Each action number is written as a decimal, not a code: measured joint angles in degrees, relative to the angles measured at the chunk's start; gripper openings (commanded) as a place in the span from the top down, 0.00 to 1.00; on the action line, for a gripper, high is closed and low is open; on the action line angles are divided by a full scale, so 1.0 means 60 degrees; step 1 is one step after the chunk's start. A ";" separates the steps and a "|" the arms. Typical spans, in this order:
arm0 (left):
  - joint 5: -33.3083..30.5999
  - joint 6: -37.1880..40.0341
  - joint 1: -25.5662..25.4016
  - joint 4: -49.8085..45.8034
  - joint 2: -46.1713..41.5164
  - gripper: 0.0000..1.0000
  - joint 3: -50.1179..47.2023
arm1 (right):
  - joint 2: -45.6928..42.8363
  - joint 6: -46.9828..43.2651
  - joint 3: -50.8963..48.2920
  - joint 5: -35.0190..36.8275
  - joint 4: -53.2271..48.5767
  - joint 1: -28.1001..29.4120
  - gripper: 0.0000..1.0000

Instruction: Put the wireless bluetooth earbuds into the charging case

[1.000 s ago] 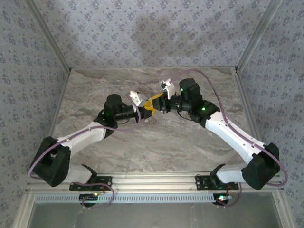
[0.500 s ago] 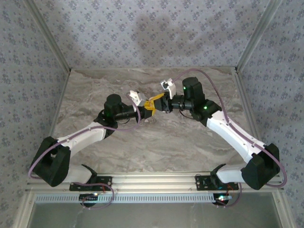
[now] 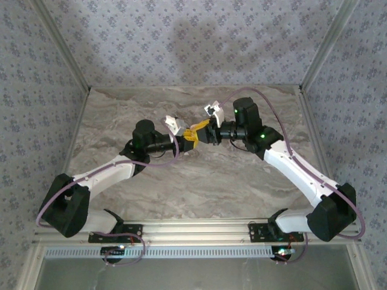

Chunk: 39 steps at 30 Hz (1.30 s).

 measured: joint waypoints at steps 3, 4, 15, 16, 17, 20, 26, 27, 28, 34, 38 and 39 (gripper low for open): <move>0.0033 0.0004 0.0000 0.0000 0.0000 0.83 0.0000 | 0.0000 -0.0073 0.0069 -0.0025 -0.0138 0.0000 0.68; 0.0033 0.0004 0.0000 0.0000 0.0000 0.82 0.0000 | 0.0000 -0.0098 0.0073 -0.0025 -0.0153 0.0000 0.67; 0.0033 0.0004 0.0000 -0.0080 -0.0047 0.83 0.0000 | -0.0055 -0.0175 0.0102 0.0433 -0.0364 -0.0007 0.64; 0.0036 0.0004 0.0000 -0.0080 -0.0058 0.83 0.0000 | -0.0066 -0.0175 0.0102 0.0484 -0.0364 -0.0007 0.63; 0.0036 0.0004 0.0000 -0.0076 -0.0069 0.83 0.0000 | -0.0084 -0.0175 0.0102 0.0525 -0.0372 -0.0007 0.63; 0.0036 0.0004 0.0000 -0.0073 -0.0073 0.83 0.0000 | -0.0102 -0.0168 0.0106 0.0601 -0.0393 -0.0007 0.59; 0.0025 0.0007 0.0000 -0.0058 -0.0087 0.83 0.0018 | -0.0109 -0.0160 0.0175 0.0627 -0.0404 0.0000 0.51; 0.0007 0.0007 0.0004 -0.0058 -0.0120 0.82 0.0025 | -0.0113 -0.0149 0.0219 0.0619 -0.0408 0.0004 0.50; -0.0007 0.0007 0.0004 -0.0058 -0.0157 0.82 0.0033 | -0.0113 -0.0135 0.0255 0.0612 -0.0412 0.0004 0.50; -0.0080 0.0033 0.0004 -0.0058 -0.0262 0.82 0.0160 | -0.0204 -0.0055 0.0481 0.0506 -0.0433 0.0066 0.46; -0.0138 0.0055 0.0004 -0.0062 -0.0270 0.82 0.0168 | -0.0291 0.0051 0.0572 0.0470 -0.0419 0.0087 0.46; -0.0164 0.0080 0.0004 -0.0066 -0.0270 0.82 0.0168 | -0.0321 0.0084 0.0572 0.0470 -0.0423 0.0102 0.46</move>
